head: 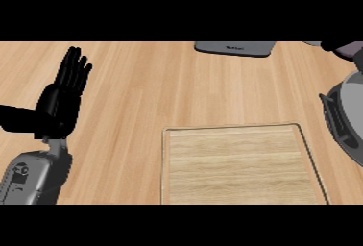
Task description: Pick the eggplant from the tray and place it in the pot
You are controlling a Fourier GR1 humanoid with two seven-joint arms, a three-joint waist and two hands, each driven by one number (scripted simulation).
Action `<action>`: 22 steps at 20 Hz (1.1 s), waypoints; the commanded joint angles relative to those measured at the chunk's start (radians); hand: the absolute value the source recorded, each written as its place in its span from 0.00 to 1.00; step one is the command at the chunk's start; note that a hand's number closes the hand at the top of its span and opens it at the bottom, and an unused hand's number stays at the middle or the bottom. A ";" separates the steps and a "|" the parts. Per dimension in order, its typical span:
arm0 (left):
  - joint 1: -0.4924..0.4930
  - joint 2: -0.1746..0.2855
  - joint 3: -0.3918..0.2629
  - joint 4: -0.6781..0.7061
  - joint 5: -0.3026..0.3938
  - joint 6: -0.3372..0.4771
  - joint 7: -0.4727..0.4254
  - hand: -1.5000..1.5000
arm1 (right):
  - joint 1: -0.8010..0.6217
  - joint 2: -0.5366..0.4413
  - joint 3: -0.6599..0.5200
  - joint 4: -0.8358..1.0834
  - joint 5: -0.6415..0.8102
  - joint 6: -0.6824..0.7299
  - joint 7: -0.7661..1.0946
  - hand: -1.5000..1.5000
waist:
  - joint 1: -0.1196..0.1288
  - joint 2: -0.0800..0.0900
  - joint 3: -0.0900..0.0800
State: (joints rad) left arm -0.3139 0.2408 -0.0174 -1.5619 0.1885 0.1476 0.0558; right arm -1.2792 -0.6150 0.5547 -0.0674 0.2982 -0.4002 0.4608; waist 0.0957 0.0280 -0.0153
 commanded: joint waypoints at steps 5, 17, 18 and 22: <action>-0.012 -0.009 -0.010 0.007 -0.005 -0.004 -0.007 0.50 | -0.106 0.025 0.202 0.066 0.219 -0.339 0.604 1.00 | 0.010 0.001 0.007; 0.013 0.005 0.056 0.067 -0.009 0.019 -0.032 0.50 | -0.046 0.070 0.270 0.067 0.309 -0.231 0.883 1.00 | -0.094 -0.027 0.014; 0.069 0.018 0.065 0.027 0.011 -0.007 -0.044 0.50 | -0.027 0.076 0.268 0.067 0.310 -0.257 0.913 1.00 | -0.083 -0.030 0.014; 0.083 0.024 0.057 -0.013 0.006 -0.007 -0.012 0.50 | 0.046 0.074 0.255 0.067 0.305 -0.336 0.883 1.00 | -0.100 -0.038 0.015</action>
State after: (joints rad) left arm -0.2739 0.2562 0.0398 -1.5341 0.1921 0.1507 0.0369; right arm -1.2851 -0.5622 0.8138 0.0003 0.5992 -0.6319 1.1481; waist 0.0056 -0.0025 -0.0014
